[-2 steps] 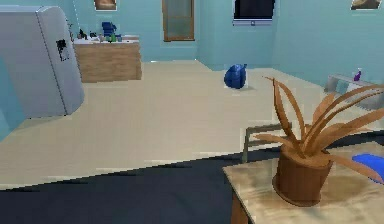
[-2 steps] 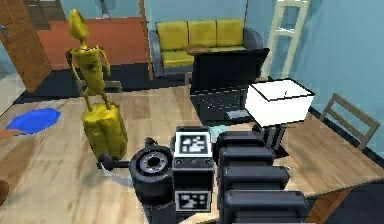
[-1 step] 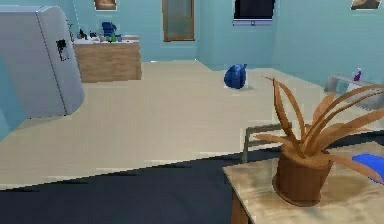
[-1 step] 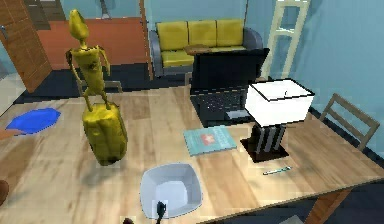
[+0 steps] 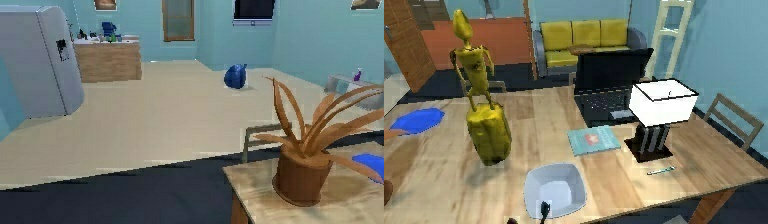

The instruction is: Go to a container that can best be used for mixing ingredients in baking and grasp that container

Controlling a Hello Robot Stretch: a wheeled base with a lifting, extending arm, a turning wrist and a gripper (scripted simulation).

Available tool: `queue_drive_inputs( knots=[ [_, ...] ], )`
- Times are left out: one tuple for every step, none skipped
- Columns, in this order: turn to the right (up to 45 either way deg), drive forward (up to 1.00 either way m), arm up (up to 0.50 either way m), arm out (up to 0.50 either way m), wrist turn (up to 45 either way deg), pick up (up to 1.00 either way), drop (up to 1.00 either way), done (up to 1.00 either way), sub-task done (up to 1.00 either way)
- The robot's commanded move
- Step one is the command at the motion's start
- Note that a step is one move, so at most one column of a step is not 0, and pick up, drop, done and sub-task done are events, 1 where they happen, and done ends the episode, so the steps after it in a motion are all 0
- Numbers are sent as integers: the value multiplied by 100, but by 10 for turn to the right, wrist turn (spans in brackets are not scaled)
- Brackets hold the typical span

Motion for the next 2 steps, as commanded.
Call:
queue_drive_inputs(
  knots=[
    [0,0,10,0,0,0,0,0,0],
    [0,0,0,0,0,0,0,100,0]
  ],
)
